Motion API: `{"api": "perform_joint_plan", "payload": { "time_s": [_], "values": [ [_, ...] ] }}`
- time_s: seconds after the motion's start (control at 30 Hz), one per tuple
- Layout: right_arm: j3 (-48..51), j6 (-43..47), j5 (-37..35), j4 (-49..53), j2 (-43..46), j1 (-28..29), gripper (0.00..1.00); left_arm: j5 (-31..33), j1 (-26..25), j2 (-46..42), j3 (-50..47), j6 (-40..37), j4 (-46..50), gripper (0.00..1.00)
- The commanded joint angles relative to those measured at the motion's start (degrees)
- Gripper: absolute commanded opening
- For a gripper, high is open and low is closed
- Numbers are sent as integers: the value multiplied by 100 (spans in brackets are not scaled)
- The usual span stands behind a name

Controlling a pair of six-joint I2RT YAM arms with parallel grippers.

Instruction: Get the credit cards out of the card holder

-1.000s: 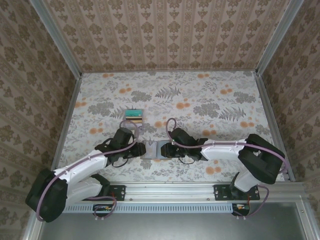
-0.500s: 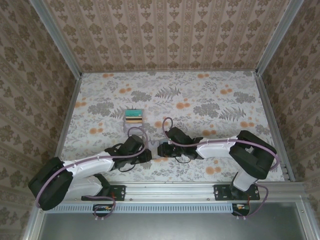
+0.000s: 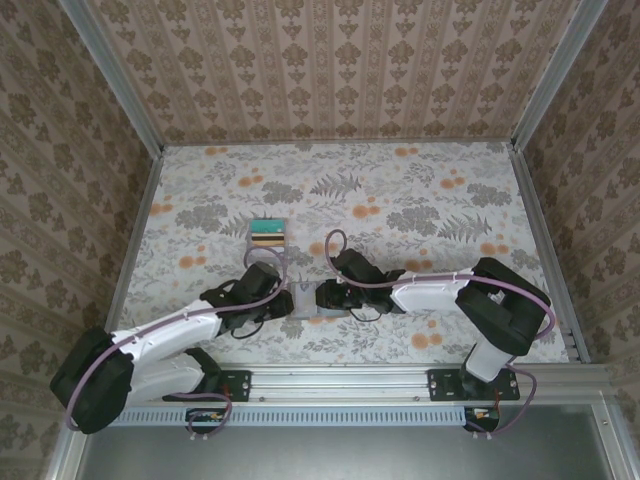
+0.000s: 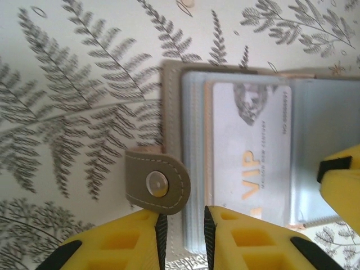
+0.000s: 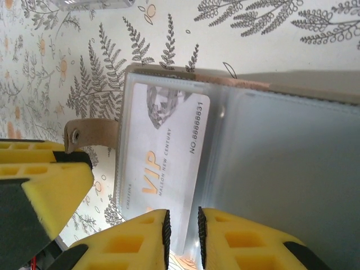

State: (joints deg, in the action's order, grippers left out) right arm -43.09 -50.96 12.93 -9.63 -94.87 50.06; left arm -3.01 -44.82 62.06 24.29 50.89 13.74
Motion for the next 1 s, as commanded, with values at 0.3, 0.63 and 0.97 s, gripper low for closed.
{"api": "perform_joint_plan", "payload": {
  "time_s": [0.3,0.63,0.97],
  "values": [
    [-296,39,153,128,-435,-33,23,-241,50,697,225,-237,-178,26],
    [-261,-22,269,-17,-605,-54,22,-17,-174,1003,321,-132,-20,21],
    [-143,-53,316,-102,-502,-92,4,89,-226,1114,400,-63,137,14]
  ]
}}
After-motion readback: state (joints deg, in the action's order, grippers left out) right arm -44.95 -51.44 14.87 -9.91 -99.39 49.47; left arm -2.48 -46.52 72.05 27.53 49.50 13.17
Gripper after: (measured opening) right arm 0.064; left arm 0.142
